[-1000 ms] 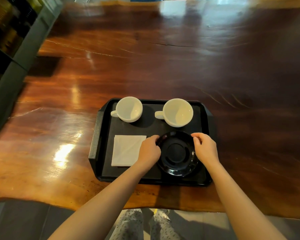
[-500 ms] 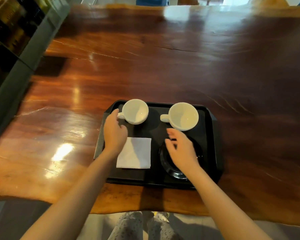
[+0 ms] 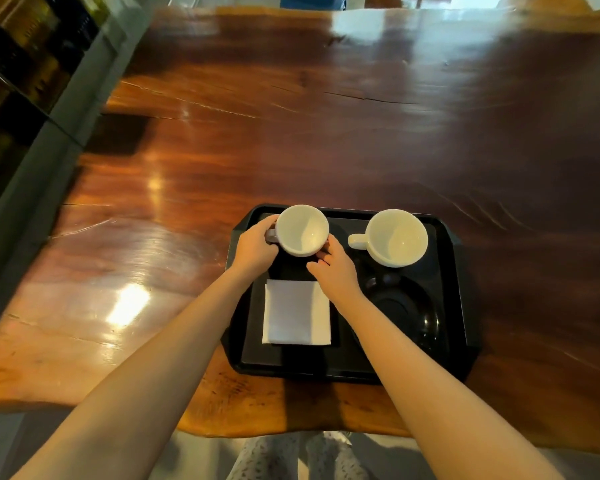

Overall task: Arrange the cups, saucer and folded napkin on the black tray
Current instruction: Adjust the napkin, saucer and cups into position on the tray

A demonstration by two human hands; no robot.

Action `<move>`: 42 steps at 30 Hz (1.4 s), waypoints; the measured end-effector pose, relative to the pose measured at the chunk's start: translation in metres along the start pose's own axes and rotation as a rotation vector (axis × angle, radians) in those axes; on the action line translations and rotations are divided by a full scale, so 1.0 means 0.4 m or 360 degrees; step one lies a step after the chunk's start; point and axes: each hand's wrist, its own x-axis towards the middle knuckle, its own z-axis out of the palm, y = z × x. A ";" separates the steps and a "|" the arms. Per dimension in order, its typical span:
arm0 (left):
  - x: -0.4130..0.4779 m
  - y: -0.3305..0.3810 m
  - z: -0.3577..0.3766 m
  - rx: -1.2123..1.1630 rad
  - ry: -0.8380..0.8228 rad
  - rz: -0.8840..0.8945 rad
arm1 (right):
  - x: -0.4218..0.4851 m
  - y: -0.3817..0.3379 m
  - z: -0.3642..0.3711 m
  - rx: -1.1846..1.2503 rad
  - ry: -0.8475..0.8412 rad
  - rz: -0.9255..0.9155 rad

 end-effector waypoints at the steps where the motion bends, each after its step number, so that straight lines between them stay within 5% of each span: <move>1: 0.002 0.000 0.002 -0.0004 -0.0010 0.0012 | -0.003 0.002 0.000 0.0010 0.0022 -0.0013; 10: -0.005 -0.018 0.000 -0.0008 -0.0030 0.0000 | -0.035 0.000 -0.013 -0.0086 0.0081 -0.0027; 15: -0.173 -0.038 0.046 0.0240 0.0113 0.0111 | -0.163 0.050 -0.104 -0.0584 0.0419 -0.0241; 18: -0.303 -0.079 0.110 0.0561 0.0003 0.0122 | -0.250 0.128 -0.178 -0.0926 0.0586 -0.0093; 24: -0.369 -0.122 0.176 0.0693 0.0026 0.0016 | -0.329 0.246 -0.219 -0.1098 0.0486 0.0229; 37: -0.335 -0.157 0.178 0.0667 -0.0003 0.0078 | -0.316 0.267 -0.186 -0.0971 0.0591 0.0213; 42: -0.347 -0.128 0.166 0.0835 -0.0069 0.0099 | -0.329 0.239 -0.199 -0.1244 0.0545 0.0141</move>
